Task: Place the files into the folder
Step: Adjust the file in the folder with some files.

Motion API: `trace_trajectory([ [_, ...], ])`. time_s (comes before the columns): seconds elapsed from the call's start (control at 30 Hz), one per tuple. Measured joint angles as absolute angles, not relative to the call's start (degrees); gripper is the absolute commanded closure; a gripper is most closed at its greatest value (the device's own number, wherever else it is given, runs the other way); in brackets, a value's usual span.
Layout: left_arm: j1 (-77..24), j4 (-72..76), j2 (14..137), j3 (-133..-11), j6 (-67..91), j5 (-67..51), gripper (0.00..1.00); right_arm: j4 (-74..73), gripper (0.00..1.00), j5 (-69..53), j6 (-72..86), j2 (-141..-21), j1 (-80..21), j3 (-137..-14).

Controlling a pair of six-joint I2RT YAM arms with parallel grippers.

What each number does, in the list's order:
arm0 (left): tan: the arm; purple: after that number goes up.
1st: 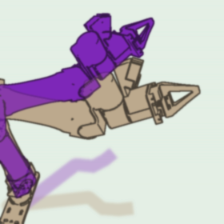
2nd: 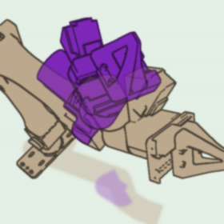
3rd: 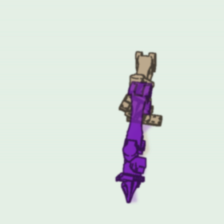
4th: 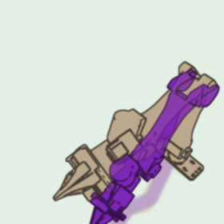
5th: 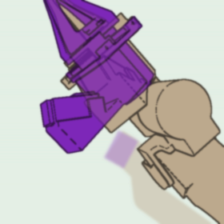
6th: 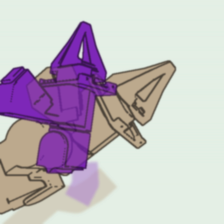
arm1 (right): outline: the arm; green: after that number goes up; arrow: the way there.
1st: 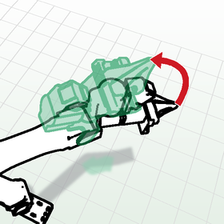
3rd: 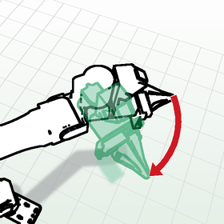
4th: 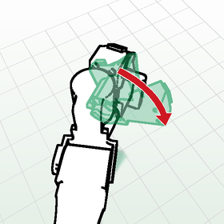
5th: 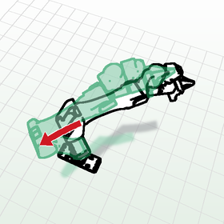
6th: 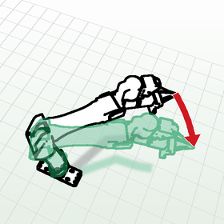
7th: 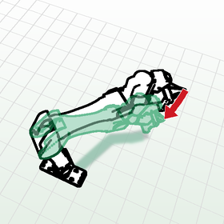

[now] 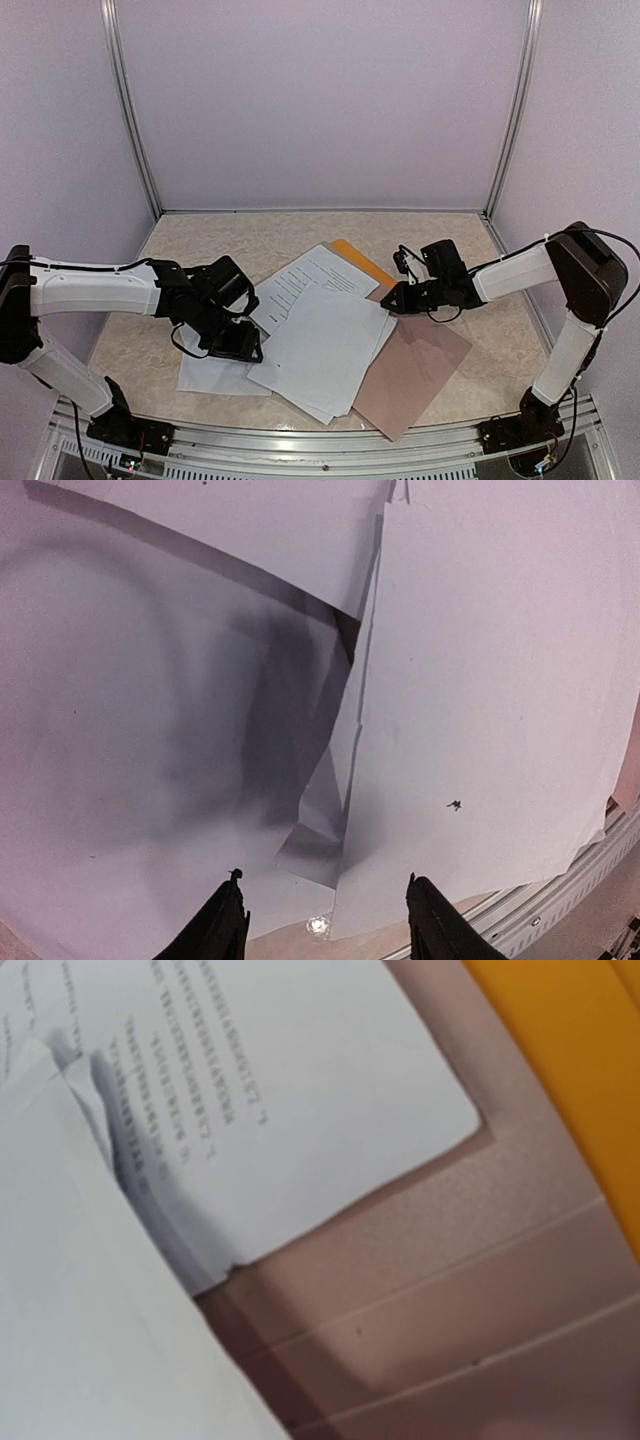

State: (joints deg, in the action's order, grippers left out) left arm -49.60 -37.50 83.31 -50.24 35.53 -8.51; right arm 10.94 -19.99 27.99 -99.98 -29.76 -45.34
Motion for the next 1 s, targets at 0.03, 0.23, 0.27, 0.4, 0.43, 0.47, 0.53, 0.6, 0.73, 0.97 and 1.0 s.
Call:
trace_trajectory([
  [0.03,-49.6,-37.7,83.3,-50.2,35.5,-8.5,0.48,11.0,0.93,-20.0,28.0,-100.0,-29.8,-45.2],
  [0.23,-49.6,-38.0,83.3,-50.9,35.5,-8.4,0.48,10.9,1.0,-20.2,28.1,-99.5,-29.8,-44.3],
  [0.27,-49.6,-38.0,83.3,-51.0,35.5,-8.4,0.48,10.8,1.0,-20.1,28.2,-99.3,-29.8,-44.2],
  [0.4,-49.6,-38.2,83.4,-51.1,35.4,-8.1,0.48,10.4,1.0,-20.1,28.2,-97.5,-29.8,-43.7],
  [0.43,-49.6,-38.2,83.4,-51.1,35.4,-8.0,0.48,10.3,1.0,-20.0,28.2,-97.1,-29.8,-43.6],
  [0.47,-49.6,-38.2,83.4,-51.2,35.3,-7.9,0.48,10.2,1.0,-19.9,28.2,-96.5,-29.8,-43.4],
  [0.53,-49.6,-38.2,83.6,-51.2,35.1,-7.7,0.48,10.0,1.0,-19.8,28.1,-95.6,-29.8,-43.1],
  [0.6,-49.6,-38.3,83.9,-51.2,34.9,-7.6,0.48,9.9,1.0,-19.6,28.2,-94.6,-29.8,-42.7],
  [0.73,-49.6,-38.6,84.8,-52.1,34.4,-7.3,0.48,9.7,1.0,-19.2,28.2,-92.9,-29.8,-41.6],
  [0.97,-49.6,-38.7,85.1,-53.0,34.2,-7.2,0.48,9.8,1.0,-18.9,29.3,-90.1,-29.8,-37.9],
  [1.0,-49.6,-38.8,85.2,-53.0,34.2,-7.2,0.48,10.1,1.0,-18.9,29.7,-89.8,-29.8,-37.3],
])
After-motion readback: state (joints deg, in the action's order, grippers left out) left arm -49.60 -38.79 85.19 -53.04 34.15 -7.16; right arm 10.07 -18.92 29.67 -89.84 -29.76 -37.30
